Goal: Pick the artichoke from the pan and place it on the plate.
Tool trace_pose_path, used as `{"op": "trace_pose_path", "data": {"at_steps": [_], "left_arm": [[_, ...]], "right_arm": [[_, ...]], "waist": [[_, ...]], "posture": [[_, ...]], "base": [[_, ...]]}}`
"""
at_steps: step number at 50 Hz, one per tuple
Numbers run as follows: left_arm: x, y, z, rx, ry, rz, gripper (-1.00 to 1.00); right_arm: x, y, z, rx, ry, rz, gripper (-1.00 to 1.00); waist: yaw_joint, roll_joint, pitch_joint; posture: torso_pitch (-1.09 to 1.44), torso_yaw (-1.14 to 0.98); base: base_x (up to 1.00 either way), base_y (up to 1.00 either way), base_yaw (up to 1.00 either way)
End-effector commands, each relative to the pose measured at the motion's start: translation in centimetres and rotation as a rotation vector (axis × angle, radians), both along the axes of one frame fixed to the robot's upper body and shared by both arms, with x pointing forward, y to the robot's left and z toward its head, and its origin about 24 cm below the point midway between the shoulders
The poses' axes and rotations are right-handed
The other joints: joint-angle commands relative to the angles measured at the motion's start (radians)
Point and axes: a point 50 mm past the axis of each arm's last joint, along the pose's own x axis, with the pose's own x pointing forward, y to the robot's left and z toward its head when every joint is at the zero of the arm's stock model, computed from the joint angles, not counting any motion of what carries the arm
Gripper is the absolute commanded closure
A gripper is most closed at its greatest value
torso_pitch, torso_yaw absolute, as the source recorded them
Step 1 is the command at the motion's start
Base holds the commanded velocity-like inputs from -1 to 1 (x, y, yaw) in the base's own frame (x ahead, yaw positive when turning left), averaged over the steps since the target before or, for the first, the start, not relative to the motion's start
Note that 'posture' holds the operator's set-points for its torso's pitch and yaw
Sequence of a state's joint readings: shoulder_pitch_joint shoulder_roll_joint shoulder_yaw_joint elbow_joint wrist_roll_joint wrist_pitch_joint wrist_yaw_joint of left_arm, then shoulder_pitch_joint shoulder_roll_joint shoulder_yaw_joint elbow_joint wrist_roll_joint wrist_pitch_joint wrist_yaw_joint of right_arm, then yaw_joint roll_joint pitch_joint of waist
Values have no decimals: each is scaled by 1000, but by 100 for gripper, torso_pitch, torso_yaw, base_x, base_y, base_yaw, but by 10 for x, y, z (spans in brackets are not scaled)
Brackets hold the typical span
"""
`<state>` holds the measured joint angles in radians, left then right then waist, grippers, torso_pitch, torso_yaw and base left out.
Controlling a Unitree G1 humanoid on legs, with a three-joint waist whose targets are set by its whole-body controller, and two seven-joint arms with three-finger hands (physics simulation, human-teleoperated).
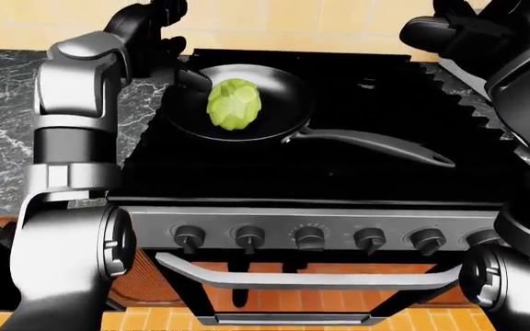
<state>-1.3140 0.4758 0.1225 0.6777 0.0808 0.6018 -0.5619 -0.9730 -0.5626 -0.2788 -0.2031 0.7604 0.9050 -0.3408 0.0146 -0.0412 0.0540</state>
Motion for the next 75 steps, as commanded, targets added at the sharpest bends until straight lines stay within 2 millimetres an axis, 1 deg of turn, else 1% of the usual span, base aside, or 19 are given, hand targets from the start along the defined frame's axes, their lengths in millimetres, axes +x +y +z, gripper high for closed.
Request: {"op": "trace_pose_path", "data": {"at_steps": [1, 16, 27, 32, 51, 62, 75], "left_arm": [[-6, -4, 26, 8, -95, -23, -100], [1, -14, 24, -10, -92, -50, -100], [13, -22, 14, -16, -72, -74, -100], [15, -26, 13, -15, -68, -86, -100], [19, -31, -1, -17, -44, -96, -100], [22, -38, -9, -26, -34, -109, -100], [25, -37, -19, 16, -21, -90, -100]], "right_arm": [[-8, -1, 16, 3, -87, -4, -100], [-8, -2, 16, 6, -87, -5, -100], [-8, 0, 14, -5, -84, -2, -100], [-8, -1, 15, -4, -85, -2, -100], [-10, -1, 16, 1, -98, 3, -100], [-9, -1, 17, 8, -96, 6, -100], [-9, 0, 17, 8, -99, 9, -100]], "waist": [[0, 1, -30], [2, -4, -33], [4, -7, -37], [4, -8, -38], [4, -8, -39], [4, -9, -39], [3, -10, -40]], "posture": [[0, 0], [0, 0], [0, 0], [0, 0], [0, 0], [0, 0], [0, 0]], "base": [[0, 0, 0], [0, 0, 0], [0, 0, 0], [0, 0, 0], [0, 0, 0], [0, 0, 0], [0, 0, 0]]}}
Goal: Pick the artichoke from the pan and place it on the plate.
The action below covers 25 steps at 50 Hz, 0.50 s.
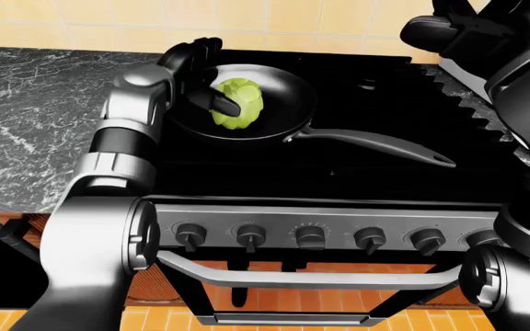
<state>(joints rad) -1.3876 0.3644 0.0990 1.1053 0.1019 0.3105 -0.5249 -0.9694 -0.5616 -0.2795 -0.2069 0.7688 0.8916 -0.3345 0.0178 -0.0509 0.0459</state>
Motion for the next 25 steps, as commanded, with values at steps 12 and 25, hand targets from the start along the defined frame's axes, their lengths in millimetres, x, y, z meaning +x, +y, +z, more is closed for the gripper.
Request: {"op": "trace_pose_path", "data": {"at_steps": [12, 25], "left_arm": [[0, -3, 22, 18, -109, 19, -100], [1, -6, 20, 29, -107, 8, -100]], "right_arm": [[-8, -5, 18, 19, -90, -32, -100], [-8, -3, 17, 12, -90, -22, -100]], "waist": [[0, -1, -34], [0, -2, -35]], "posture": [[0, 0], [0, 0]], "base": [[0, 0, 0], [0, 0, 0]]}}
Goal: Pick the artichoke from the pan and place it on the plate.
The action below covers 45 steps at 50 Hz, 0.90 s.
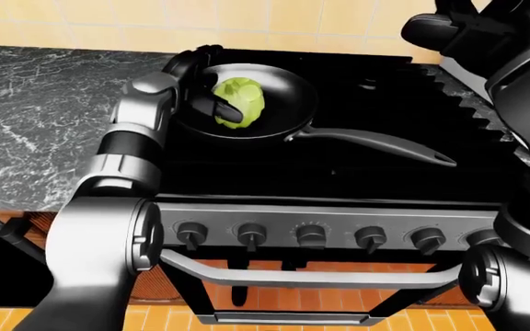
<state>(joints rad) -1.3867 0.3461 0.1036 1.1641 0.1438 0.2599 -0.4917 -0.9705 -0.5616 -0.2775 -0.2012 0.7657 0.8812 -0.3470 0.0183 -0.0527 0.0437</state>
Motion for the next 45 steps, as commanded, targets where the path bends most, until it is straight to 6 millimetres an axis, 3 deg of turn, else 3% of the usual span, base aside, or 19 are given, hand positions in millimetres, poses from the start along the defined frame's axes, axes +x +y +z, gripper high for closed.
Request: {"op": "trace_pose_path", "data": {"at_steps": [1, 45], "left_arm": [[-2, -4, 31, -4, -113, -15, -100], [2, -17, 24, -15, -126, 0, -100]], "right_arm": [[-9, -1, 17, 4, -87, -6, -100], [-10, 0, 18, 9, -95, 9, -100]], "waist": [[0, 0, -33], [-1, -2, -33]], "posture": [[0, 0], [0, 0]], "base": [[0, 0, 0], [0, 0, 0]]}}
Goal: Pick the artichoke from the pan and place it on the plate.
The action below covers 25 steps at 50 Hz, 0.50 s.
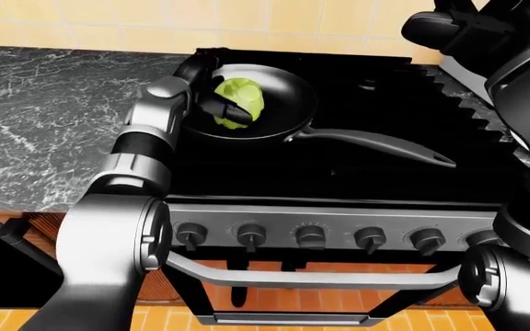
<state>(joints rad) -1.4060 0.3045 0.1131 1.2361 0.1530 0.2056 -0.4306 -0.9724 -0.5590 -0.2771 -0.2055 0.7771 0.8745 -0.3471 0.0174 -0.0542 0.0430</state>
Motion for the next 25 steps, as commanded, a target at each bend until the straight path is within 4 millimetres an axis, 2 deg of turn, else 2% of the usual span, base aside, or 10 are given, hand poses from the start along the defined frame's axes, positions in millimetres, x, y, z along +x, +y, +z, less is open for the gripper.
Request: {"op": "trace_pose_path", "data": {"at_steps": [1, 25], "left_arm": [[-1, -4, 31, -12, -120, -8, -100], [-1, -8, 28, -10, -120, -24, -100]], "right_arm": [[-9, -1, 16, 5, -85, -5, -100], [-9, -2, 17, 8, -89, -5, -100]], "waist": [[0, -1, -32], [1, -1, -32]], "posture": [[0, 0], [0, 0]], "base": [[0, 0, 0], [0, 0, 0]]}}
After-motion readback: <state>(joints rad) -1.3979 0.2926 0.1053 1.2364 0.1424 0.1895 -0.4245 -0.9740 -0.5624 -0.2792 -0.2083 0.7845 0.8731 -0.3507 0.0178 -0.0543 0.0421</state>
